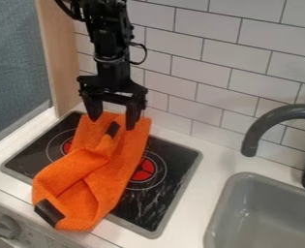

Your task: Fold the cloth from the bottom to the top

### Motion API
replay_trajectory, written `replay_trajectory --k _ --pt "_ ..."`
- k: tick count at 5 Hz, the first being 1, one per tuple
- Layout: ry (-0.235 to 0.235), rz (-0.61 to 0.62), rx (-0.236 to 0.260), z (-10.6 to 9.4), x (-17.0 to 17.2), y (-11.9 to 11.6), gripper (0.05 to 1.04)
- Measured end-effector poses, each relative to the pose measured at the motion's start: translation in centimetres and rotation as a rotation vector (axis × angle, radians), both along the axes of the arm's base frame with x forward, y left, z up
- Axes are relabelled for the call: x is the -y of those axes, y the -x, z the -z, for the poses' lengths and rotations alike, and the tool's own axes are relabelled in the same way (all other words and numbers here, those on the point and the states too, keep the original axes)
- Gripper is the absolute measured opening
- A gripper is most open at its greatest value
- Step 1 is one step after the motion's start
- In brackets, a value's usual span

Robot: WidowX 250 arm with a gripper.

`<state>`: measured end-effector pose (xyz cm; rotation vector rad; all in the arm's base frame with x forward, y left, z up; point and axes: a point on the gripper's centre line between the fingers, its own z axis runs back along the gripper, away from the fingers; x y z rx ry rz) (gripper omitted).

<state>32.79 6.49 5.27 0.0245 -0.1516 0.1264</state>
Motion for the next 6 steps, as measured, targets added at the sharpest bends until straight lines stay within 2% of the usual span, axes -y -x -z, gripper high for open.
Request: replay_trajectory --k 2,3,4,5,6 --pt "0.008 -0.025 -0.05 1.4 0.4 0.9 0.999" --pt "0.003 -0.037 -0.064 1.8 0.5 1.4 0.999" --pt "-0.003 -0.05 -0.099 2.2 0.5 2.5 0.999" --pt "-0.014 -0.085 -0.07 1.1 0.2 4.3 0.999" --pt "-0.053 -0.175 -0.11 1.7 -1.5 6.4 0.999"
